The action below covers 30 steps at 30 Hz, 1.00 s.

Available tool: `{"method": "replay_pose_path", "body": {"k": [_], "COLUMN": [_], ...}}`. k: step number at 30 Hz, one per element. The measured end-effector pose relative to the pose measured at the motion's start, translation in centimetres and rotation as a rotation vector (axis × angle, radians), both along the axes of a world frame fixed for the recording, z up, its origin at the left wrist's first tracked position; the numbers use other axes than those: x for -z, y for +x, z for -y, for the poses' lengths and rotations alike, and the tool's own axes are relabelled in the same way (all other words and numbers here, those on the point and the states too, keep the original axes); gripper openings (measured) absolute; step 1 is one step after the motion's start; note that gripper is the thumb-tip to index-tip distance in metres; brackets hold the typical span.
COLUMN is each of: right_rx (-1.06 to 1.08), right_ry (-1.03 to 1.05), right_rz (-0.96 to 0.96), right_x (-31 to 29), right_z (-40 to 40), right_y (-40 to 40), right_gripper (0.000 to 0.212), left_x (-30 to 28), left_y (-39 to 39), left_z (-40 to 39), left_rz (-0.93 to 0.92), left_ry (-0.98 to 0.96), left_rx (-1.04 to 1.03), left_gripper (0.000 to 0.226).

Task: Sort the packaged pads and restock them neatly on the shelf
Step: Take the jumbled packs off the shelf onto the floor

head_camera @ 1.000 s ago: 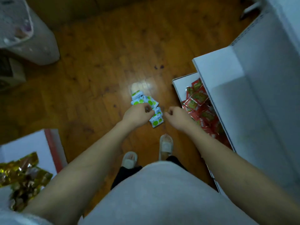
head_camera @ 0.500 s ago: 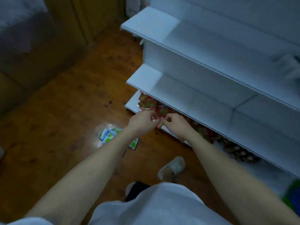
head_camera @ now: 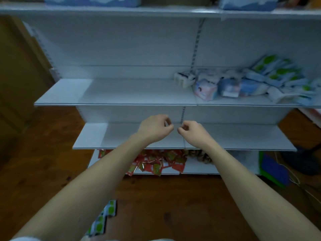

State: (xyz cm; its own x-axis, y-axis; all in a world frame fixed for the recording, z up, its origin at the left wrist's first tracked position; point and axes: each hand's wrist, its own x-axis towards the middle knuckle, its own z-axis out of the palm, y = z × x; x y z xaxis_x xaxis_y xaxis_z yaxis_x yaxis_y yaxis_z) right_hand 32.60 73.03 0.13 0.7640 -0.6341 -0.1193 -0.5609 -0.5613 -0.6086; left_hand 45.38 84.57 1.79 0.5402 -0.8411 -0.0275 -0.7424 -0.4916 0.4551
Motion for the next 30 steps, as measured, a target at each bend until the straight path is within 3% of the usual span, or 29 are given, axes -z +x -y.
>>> {"method": "replay_pose_path", "body": {"k": [8,15,25,30], "right_rx": [0.128,0.235,0.295,0.448], "right_ry": [-0.049,-0.078,0.018,0.244], "right_rz": [0.044,0.095,0.107,0.216], "right_x": [-2.7,-5.0,-1.4,1.2], "right_z": [11.7,21.1,29.7,36.2], "right_y": [-14.5,-24.0,-25.4,-25.4], "right_gripper": [0.023,0.024,0.019,0.014], "left_x": [-2.6,-4.7,-2.3,0.1], "left_y": [-12.3,-20.1,-22.1,-19.4], "left_z": [12.6,22.4,33.0,40.9], "left_rz": [0.005,-0.060,-0.091,-0.194], "left_ry": [-0.069,-0.112,-0.107,-0.146], "left_rx": [0.096,0.183,0.231,0.219], "left_gripper": [0.013,0.019,0.018,0.012]}}
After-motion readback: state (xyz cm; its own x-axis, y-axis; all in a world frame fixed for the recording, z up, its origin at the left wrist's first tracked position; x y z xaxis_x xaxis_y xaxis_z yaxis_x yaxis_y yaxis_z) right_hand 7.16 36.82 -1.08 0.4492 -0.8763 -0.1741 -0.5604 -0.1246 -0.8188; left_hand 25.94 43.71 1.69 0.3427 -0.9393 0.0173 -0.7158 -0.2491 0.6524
